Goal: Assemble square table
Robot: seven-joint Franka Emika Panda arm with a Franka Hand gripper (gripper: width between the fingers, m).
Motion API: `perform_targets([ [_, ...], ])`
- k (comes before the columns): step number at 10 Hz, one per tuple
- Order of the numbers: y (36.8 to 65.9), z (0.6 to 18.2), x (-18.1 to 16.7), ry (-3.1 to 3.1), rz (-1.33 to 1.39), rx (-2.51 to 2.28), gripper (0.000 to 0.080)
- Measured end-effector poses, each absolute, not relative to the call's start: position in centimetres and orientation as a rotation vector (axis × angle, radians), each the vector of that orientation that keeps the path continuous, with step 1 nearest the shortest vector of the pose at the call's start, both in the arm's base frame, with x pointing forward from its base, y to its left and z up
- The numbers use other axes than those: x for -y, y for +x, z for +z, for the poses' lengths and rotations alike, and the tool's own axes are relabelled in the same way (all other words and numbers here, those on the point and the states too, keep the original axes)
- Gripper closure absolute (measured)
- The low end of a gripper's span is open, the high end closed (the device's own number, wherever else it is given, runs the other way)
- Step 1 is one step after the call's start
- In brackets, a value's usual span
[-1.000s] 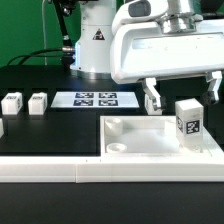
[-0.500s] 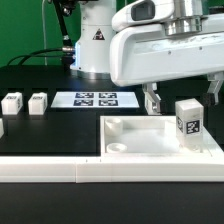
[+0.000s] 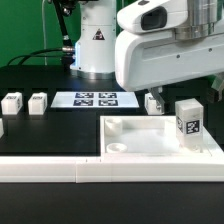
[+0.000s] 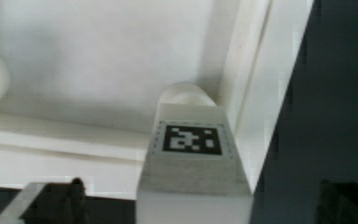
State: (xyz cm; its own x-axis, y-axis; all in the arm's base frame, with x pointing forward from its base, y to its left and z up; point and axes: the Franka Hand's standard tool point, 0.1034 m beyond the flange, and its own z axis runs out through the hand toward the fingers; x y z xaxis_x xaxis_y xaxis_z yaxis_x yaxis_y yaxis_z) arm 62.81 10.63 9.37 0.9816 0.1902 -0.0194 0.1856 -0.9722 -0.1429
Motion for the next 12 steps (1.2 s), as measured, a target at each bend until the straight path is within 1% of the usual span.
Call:
perform_targets([
  [2,62.87,8.74,-10.57,-2.987,0.058,0.279,0.0150],
  [3,62.88,8.73,-10.57,-2.987,0.058,0.274,0.0150],
  [4,62.86,8.73,-10.66,-2.988,0.059,0.270,0.0168],
  [5,62.82,8.69,-10.62,-2.988,0.060,0.270,0.0296],
  [6,62.81,8.68,-10.62,-2.988,0.060,0.270,0.0296],
  [7,62.81,8.68,-10.62,-2.988,0.060,0.270,0.0478],
  [8,62.81,8.68,-10.62,-2.988,0.060,0.270,0.0509],
  [12,62.80,8.67,-10.66,-2.994,0.066,0.187,0.0509],
])
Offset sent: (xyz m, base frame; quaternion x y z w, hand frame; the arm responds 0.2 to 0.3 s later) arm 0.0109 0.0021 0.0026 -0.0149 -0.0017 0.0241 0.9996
